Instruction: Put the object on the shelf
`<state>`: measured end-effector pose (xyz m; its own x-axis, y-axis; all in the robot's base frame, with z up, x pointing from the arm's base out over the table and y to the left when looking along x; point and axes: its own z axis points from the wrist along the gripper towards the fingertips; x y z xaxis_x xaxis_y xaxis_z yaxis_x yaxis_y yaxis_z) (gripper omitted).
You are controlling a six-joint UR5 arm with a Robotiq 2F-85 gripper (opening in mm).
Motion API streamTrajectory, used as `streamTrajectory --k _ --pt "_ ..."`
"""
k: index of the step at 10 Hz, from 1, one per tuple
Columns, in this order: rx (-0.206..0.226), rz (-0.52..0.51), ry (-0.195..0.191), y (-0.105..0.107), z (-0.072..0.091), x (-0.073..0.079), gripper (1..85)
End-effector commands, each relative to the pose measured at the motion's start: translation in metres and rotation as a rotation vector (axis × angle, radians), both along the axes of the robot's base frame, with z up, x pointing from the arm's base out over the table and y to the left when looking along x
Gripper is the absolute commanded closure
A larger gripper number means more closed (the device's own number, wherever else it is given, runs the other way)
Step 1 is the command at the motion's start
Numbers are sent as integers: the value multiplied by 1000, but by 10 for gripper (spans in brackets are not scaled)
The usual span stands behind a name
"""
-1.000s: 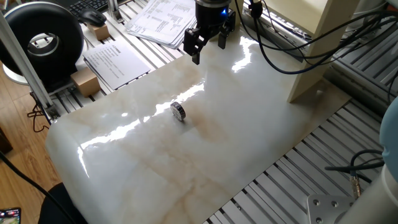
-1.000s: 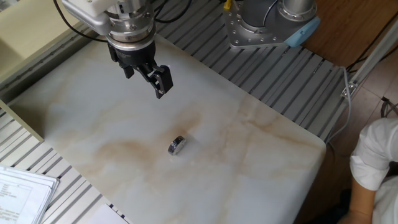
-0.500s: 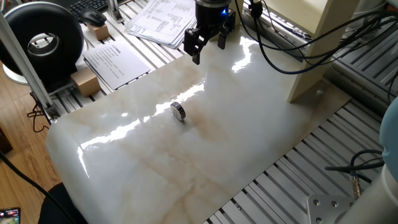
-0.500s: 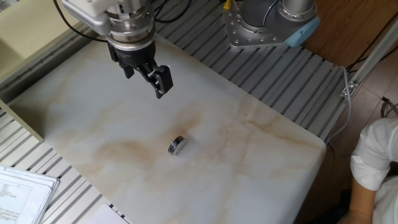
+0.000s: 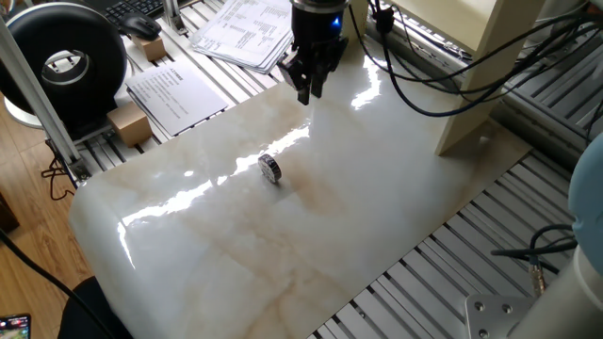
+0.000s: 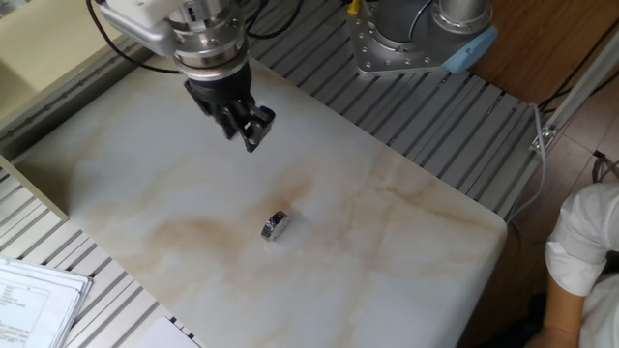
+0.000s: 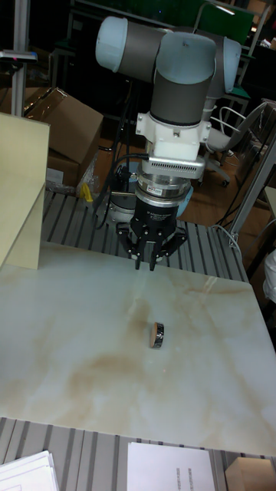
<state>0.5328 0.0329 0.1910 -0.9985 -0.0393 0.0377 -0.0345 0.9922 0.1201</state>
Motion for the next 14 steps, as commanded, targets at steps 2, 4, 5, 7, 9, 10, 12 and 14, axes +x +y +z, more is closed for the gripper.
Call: streamTrajectory --k 2,4,5,7,9,10,12,14 --pt "13 -52 5 26 -15 1 697" --pt "14 -80 3 44 -35 6 600" --pt "4 -70 2 42 -36 7 387" --pt "7 -6 18 34 -29 2 230" --pt "0 -30 14 33 -29 4 207" --pt "-9 -46 -7 43 -45 13 207" --pt "-26 -68 -27 57 -69 22 197" --pt "-41 -49 -8 53 -55 17 200"
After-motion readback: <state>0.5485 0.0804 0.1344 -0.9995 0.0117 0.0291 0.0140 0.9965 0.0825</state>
